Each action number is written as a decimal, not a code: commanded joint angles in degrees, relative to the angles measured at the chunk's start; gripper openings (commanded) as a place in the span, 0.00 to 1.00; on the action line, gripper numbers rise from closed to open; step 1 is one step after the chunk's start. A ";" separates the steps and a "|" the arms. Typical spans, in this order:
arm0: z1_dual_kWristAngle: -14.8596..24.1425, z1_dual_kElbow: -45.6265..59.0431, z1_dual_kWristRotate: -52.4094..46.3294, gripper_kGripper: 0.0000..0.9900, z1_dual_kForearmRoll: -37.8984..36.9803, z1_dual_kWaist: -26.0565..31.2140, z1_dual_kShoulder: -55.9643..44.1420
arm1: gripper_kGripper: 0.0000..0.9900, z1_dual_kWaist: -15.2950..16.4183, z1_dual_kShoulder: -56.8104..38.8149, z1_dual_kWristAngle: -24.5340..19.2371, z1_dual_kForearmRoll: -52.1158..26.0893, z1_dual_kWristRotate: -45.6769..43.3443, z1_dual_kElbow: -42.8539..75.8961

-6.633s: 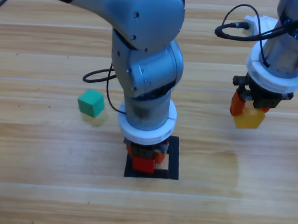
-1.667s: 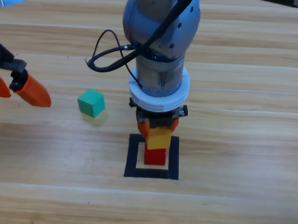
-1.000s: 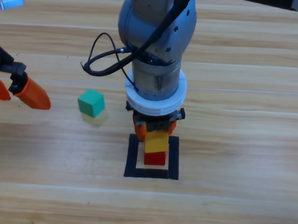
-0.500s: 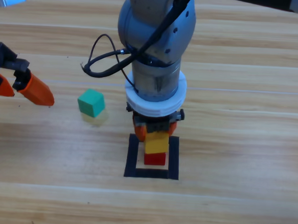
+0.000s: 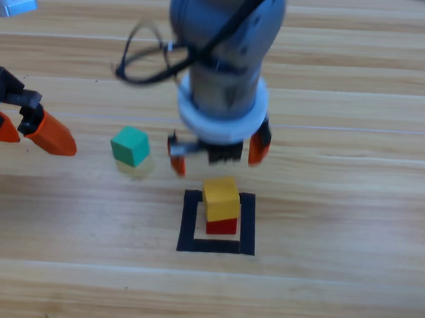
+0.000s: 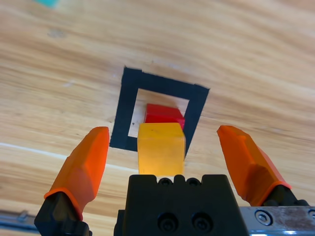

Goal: Stack the blocks in the rectangular block: red at the bottom, yellow in the middle, green on top

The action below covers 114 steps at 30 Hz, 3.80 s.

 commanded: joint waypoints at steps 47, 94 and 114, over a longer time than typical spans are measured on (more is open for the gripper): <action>8.07 -30.59 4.92 0.92 9.78 -1.61 36.21 | 1.00 -9.31 -35.94 7.49 -40.24 -24.85 64.35; 12.47 -27.17 2.81 0.02 3.46 -3.19 42.54 | 1.00 -9.31 -36.29 7.57 -39.27 -24.76 63.65; 19.76 -60.39 -28.04 0.00 31.05 -23.23 40.61 | 1.00 -9.40 -37.96 6.61 -37.34 -24.76 63.47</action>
